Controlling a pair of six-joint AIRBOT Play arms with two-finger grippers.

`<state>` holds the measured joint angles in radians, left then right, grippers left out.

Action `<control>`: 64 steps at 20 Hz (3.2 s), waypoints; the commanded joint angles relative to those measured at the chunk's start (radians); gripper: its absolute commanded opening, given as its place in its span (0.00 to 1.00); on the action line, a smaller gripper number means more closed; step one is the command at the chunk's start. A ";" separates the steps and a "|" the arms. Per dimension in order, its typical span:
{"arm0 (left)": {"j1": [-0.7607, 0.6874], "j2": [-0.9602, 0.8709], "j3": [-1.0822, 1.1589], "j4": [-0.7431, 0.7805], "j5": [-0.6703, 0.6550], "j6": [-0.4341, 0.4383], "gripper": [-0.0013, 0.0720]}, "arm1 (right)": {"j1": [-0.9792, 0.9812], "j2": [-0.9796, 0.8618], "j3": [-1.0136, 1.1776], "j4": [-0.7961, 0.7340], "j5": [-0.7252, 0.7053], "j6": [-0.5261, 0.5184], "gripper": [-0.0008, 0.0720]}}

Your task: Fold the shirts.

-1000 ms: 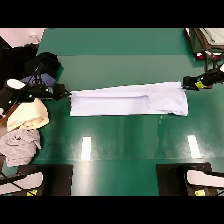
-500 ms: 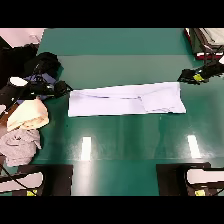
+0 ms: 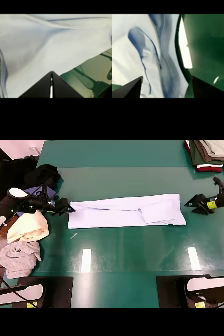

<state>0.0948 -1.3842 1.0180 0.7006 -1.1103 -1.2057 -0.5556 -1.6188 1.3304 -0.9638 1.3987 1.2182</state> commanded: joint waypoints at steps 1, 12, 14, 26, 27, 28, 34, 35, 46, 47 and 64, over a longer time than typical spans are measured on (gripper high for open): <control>-0.004 0.000 0.001 -0.006 -0.051 0.000 0.05 | -0.071 -0.109 -0.007 0.117 0.091 -0.077 0.96; -0.198 0.000 0.001 0.001 0.058 -0.026 0.05 | 0.111 -0.328 0.165 0.134 0.146 -0.097 0.84; -0.214 -0.001 0.001 0.000 0.055 -0.034 0.05 | 0.138 -0.334 0.165 0.134 0.146 -0.127 0.64; -0.339 -0.091 0.261 0.003 0.159 -0.105 0.05 | 0.223 -0.137 0.179 0.311 0.150 -0.118 0.03; -0.376 -0.131 0.309 0.003 0.161 -0.105 0.05 | 0.251 -0.121 0.204 0.310 0.159 -0.099 0.03; -0.412 -0.172 0.351 0.003 0.166 -0.105 0.05 | 0.286 -0.105 0.240 0.311 0.170 -0.076 0.03; -0.554 -0.440 0.546 0.003 0.201 -0.139 0.05 | 0.505 -0.074 0.502 0.310 0.198 0.027 0.03; -0.556 -0.472 0.557 0.003 0.201 -0.159 0.05 | 0.537 -0.074 0.536 0.310 0.198 0.043 0.03; -0.524 -0.524 0.561 0.052 0.223 -0.169 0.05 | 0.741 -0.075 0.658 0.309 0.163 0.076 0.03; -0.511 -0.518 0.562 0.051 0.204 -0.173 0.05 | 0.748 -0.075 0.658 0.309 0.161 0.076 0.03; -0.145 -0.332 1.080 0.408 -0.318 -0.242 0.05 | 1.024 -0.184 0.659 0.310 -0.037 0.028 0.03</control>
<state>-0.1028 -1.7878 2.0922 1.0290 -1.3968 -1.4425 0.4122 -1.7607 1.9881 -0.6544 1.4166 1.2686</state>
